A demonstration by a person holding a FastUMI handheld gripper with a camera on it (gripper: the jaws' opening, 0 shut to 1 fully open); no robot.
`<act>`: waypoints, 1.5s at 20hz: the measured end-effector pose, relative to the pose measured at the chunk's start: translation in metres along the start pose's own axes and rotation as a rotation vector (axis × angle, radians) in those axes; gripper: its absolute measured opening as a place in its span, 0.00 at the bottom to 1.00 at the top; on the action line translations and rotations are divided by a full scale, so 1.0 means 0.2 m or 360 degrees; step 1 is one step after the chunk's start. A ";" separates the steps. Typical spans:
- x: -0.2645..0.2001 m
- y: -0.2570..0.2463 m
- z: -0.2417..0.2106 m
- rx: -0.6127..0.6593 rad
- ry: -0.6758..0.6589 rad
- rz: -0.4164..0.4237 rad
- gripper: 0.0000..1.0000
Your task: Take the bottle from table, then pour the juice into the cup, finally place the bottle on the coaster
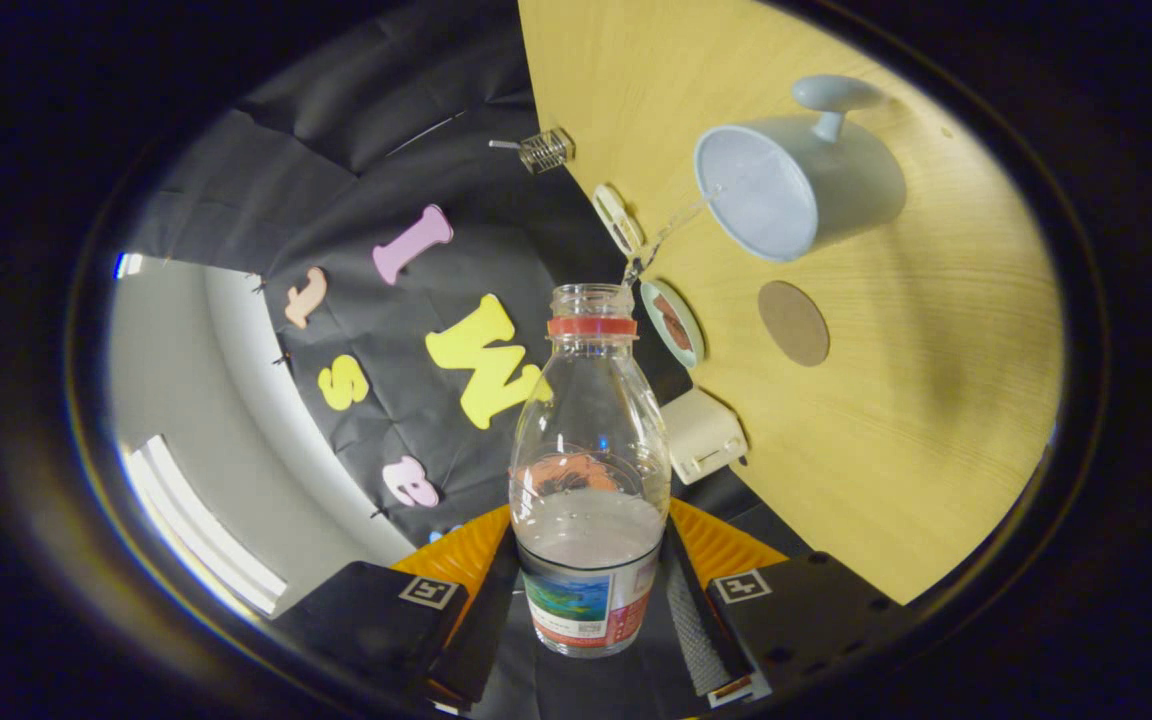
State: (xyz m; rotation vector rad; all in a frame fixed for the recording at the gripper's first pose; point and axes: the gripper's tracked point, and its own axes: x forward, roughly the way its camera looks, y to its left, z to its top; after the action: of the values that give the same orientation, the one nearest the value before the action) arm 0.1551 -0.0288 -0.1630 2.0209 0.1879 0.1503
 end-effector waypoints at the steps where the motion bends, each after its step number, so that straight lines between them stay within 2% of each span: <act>1: -0.01 0.02 0.00 0.0015 0.0000 0.0006 0.77; 11: 0.00 0.13 -0.05 0.0148 0.0046 0.0075 0.77; 16: 0.02 0.11 -0.04 0.0158 0.0039 0.0058 0.77; 21: 0.01 0.03 -0.03 0.0103 0.0031 -0.0021 0.77; 25: 0.01 0.04 -0.05 -0.0107 0.0013 -0.0082 0.77; 30: 0.00 0.04 -0.09 -0.0666 0.0007 -0.0198 0.77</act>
State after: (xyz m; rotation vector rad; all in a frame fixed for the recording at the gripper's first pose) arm 0.1519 -0.0168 -0.1478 1.5882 0.2614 0.1052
